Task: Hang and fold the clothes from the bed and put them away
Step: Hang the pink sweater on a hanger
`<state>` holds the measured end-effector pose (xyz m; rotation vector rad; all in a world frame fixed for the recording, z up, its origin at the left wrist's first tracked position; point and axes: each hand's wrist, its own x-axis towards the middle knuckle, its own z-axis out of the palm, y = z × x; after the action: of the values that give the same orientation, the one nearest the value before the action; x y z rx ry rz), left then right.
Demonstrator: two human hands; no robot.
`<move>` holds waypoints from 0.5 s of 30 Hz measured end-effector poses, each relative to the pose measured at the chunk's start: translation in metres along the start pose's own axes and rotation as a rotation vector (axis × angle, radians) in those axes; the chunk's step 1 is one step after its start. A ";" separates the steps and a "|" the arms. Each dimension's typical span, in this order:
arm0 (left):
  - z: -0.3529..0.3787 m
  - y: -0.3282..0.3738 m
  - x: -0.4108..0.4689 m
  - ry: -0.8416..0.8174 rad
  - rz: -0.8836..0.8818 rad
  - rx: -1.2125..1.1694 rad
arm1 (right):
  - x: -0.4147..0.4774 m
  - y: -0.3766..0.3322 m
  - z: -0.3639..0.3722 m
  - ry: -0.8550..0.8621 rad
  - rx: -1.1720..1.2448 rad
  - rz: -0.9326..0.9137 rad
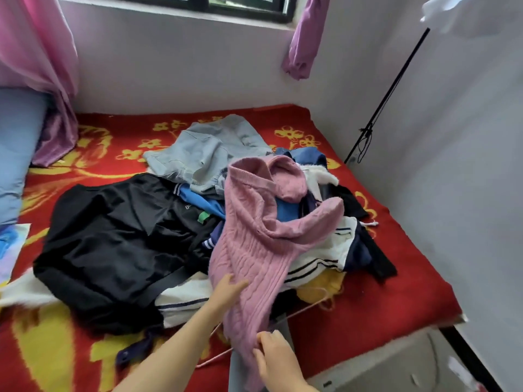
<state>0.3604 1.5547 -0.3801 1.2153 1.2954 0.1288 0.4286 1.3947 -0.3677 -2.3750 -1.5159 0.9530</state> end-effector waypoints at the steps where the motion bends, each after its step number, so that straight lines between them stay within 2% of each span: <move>1: 0.004 -0.008 -0.001 -0.008 -0.017 0.032 | -0.001 0.003 0.003 -0.017 -0.002 0.030; 7: 0.002 -0.035 -0.003 0.011 -0.033 0.098 | 0.015 0.042 -0.007 -0.030 0.037 0.248; 15: -0.047 -0.022 0.001 0.183 -0.034 -0.007 | 0.088 0.045 -0.051 -0.013 0.050 0.197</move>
<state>0.3128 1.5740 -0.3873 1.1958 1.4731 0.2241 0.5180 1.4592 -0.3859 -2.5218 -1.2641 1.0347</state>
